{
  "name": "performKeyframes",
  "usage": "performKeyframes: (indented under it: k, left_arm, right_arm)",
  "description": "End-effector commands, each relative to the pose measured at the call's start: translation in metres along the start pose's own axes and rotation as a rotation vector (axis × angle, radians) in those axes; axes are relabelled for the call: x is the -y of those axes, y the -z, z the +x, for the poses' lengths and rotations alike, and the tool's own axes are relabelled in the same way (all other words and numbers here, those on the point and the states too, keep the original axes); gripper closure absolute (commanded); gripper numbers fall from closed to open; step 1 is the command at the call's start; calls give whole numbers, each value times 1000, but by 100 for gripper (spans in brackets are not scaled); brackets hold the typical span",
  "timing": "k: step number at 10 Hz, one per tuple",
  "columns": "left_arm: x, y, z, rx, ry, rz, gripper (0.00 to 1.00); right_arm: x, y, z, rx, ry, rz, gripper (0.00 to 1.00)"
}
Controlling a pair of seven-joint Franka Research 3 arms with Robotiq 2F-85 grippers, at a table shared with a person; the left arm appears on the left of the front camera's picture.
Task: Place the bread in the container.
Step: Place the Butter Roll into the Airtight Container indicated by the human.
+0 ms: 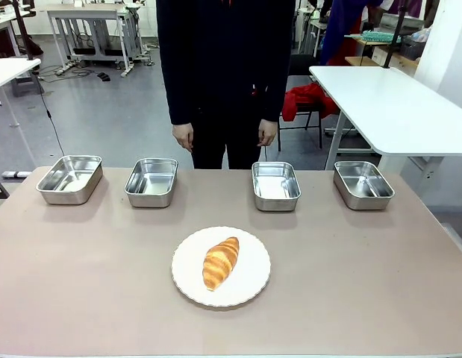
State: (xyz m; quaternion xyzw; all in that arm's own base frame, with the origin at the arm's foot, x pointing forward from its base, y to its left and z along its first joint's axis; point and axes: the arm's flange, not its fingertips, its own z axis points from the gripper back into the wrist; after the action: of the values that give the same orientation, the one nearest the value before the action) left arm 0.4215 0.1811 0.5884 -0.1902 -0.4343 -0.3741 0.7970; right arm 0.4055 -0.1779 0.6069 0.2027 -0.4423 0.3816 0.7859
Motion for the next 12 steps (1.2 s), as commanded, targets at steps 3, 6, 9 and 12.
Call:
performKeyframes:
  k: [3, 6, 9, 12]
  left_arm:
    - [1, -1, 0, 8, 15, 0, 0]
    - [1, -1, 0, 8, 15, 0, 0]
    - [1, -1, 0, 8, 15, 0, 0]
    - [1, -1, 0, 8, 15, 0, 0]
  right_arm:
    - [-2, 0, 2, 13, -8, 0, 0]
    - [-2, 0, 2, 13, -8, 0, 0]
    - [-2, 0, 2, 13, -8, 0, 0]
    - [-2, 0, 2, 13, -8, 0, 0]
